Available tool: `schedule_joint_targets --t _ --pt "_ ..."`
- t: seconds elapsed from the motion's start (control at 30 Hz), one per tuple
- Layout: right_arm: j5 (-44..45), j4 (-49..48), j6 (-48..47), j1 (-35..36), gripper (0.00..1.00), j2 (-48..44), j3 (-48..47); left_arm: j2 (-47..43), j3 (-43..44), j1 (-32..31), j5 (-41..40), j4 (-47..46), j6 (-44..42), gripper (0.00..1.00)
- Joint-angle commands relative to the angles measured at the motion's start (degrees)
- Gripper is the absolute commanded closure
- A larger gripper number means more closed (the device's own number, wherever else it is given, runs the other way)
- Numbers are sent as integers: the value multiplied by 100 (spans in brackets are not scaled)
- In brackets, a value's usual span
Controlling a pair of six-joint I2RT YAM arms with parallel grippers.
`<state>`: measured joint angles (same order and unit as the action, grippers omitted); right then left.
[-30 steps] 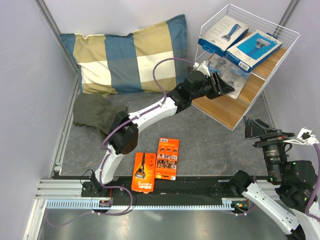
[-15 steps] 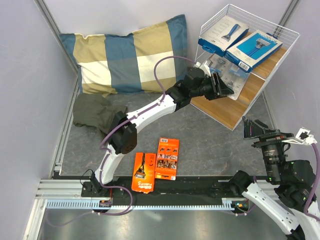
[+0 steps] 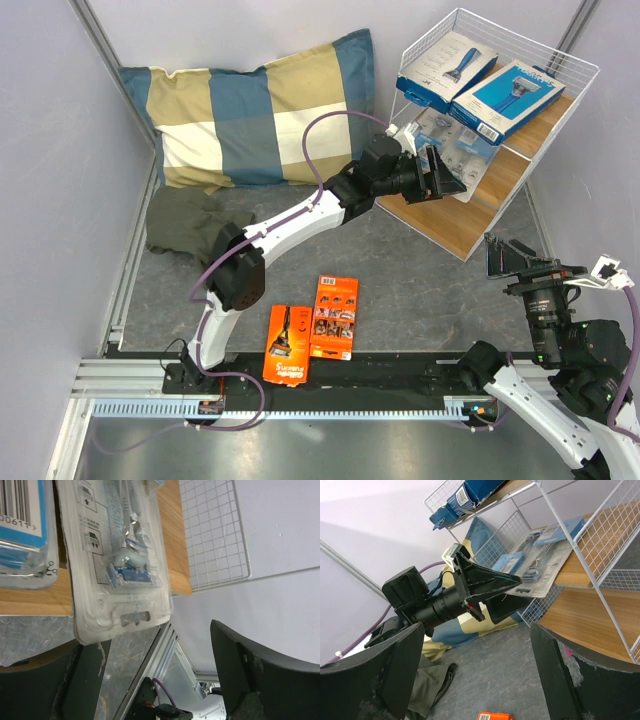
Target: Place and organize the shaving razors onto the shelf
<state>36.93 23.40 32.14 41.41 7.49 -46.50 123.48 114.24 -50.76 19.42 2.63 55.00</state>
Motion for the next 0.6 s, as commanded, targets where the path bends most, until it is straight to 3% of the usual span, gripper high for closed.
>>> schedule_joint_targets --t 0.0,0.57 --pt "25 -46 3 8 5 60 18 -527 -129 5 79 -466 -411 12" --pt "-28 -55 29 8 5 60 53 -1589 -1579 5 -52 -817 -675 9"
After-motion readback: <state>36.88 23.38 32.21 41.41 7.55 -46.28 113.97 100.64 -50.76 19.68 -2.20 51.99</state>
